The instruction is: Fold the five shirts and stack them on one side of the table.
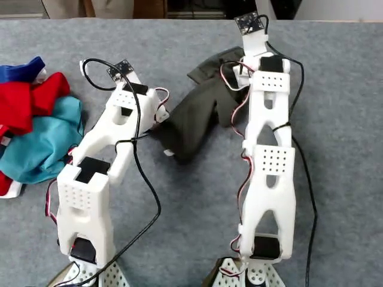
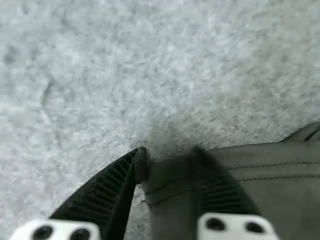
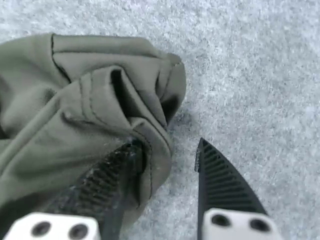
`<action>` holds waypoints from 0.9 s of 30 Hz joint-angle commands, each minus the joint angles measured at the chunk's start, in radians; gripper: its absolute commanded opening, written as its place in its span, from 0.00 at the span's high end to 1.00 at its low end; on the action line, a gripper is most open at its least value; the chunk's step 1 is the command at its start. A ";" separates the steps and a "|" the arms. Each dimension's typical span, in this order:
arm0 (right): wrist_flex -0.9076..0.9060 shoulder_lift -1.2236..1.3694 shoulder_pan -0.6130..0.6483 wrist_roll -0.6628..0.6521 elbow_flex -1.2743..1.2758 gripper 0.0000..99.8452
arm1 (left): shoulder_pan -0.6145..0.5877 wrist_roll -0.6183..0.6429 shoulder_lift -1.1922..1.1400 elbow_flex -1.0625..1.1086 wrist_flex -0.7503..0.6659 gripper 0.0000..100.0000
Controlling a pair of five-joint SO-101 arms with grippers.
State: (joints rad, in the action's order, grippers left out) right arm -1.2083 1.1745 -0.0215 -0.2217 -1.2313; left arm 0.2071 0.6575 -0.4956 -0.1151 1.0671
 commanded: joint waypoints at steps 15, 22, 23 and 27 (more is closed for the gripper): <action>-0.006 -0.007 -0.015 0.002 -0.050 0.81 | 0.057 -0.034 0.082 -0.046 0.178 0.98; -0.002 -0.007 -0.018 0.006 -0.053 0.81 | 0.046 -0.077 0.125 -0.011 0.178 0.98; -0.002 -0.007 -0.019 0.006 -0.054 0.81 | 0.029 -0.077 0.134 -0.012 0.178 0.98; -0.002 -0.007 -0.022 0.000 -0.054 0.81 | -0.032 -0.084 0.197 -0.018 0.187 0.98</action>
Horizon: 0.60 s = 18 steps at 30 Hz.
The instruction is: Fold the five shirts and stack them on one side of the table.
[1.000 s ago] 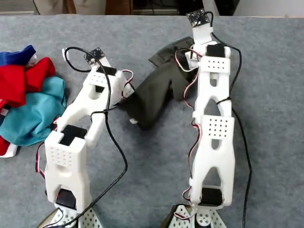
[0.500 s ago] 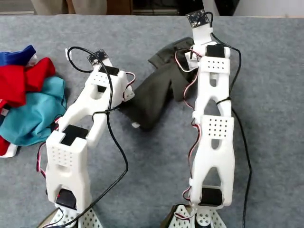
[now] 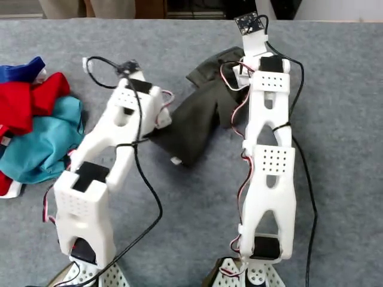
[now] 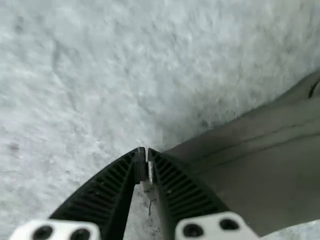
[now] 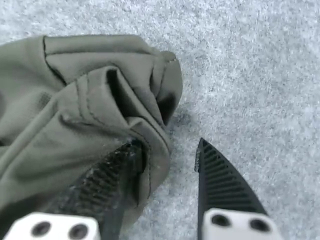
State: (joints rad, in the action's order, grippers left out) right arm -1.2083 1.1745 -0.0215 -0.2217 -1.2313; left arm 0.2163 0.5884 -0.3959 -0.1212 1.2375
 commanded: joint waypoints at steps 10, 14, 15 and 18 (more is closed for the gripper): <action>-0.003 -0.012 -0.038 0.008 -0.056 0.80 | -0.270 -0.061 0.232 -0.293 0.241 0.98; -0.005 -0.012 -0.038 0.008 -0.056 0.80 | -0.393 -0.061 0.232 -0.512 0.371 0.98; -0.005 -0.012 -0.038 0.008 -0.056 0.80 | -0.431 -0.061 0.232 -0.578 0.407 0.98; -0.012 -0.010 -0.033 0.008 -0.054 0.80 | -0.496 -0.055 0.223 -0.733 0.500 0.98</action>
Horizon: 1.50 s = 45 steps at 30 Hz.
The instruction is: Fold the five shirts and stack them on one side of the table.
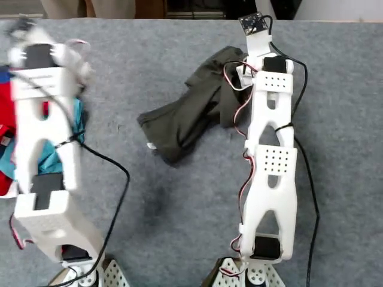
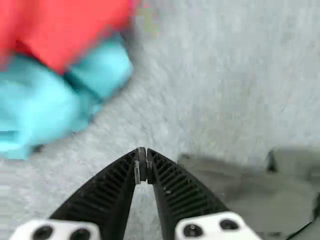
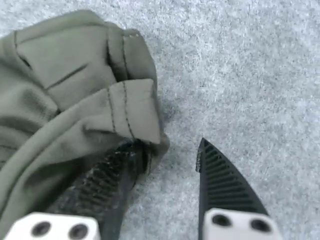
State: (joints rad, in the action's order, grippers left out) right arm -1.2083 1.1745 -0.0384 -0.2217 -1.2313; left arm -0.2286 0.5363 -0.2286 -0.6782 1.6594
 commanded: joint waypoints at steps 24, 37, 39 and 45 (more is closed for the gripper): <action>-0.049 -0.005 -0.012 0.035 -0.108 0.80 | 0.394 0.140 -0.406 0.348 -0.413 0.92; -0.054 0.025 -0.012 0.041 -0.142 0.98 | 0.207 0.138 -0.504 0.037 -0.221 0.98; -0.054 0.031 -0.019 0.041 -0.150 0.98 | 0.150 0.138 -0.504 -0.011 -0.198 0.98; -0.054 0.031 -0.022 0.043 -0.150 0.98 | 0.018 0.118 -0.504 -0.278 -0.048 0.98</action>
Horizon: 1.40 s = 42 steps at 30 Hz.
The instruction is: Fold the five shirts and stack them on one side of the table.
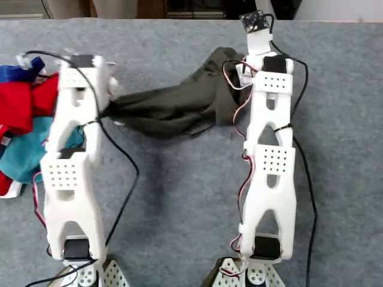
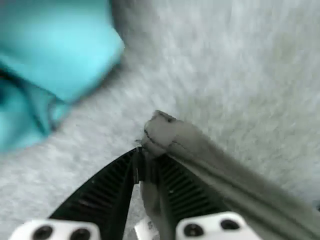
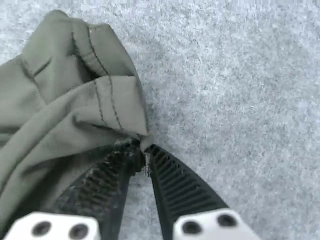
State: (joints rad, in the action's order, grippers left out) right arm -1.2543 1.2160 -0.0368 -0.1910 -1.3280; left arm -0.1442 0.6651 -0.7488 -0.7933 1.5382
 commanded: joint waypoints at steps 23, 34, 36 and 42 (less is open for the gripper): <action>-0.063 -0.005 -0.022 0.006 -0.140 0.69 | -0.344 -0.038 0.334 -0.468 0.224 0.98; -0.221 -0.010 -0.007 0.012 -0.265 0.77 | -0.276 -0.032 0.716 -0.229 0.218 0.98; -0.301 -0.007 -0.015 0.012 -0.340 0.85 | -0.180 -0.040 0.716 -0.172 0.218 0.98; -0.486 -0.143 -0.041 0.003 -0.338 0.98 | -0.081 -0.158 0.717 0.006 0.218 0.98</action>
State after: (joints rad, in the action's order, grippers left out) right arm -1.6625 1.2006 -0.0537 -0.1910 -1.6195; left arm -0.2378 0.5424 -0.0690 -0.8239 1.7499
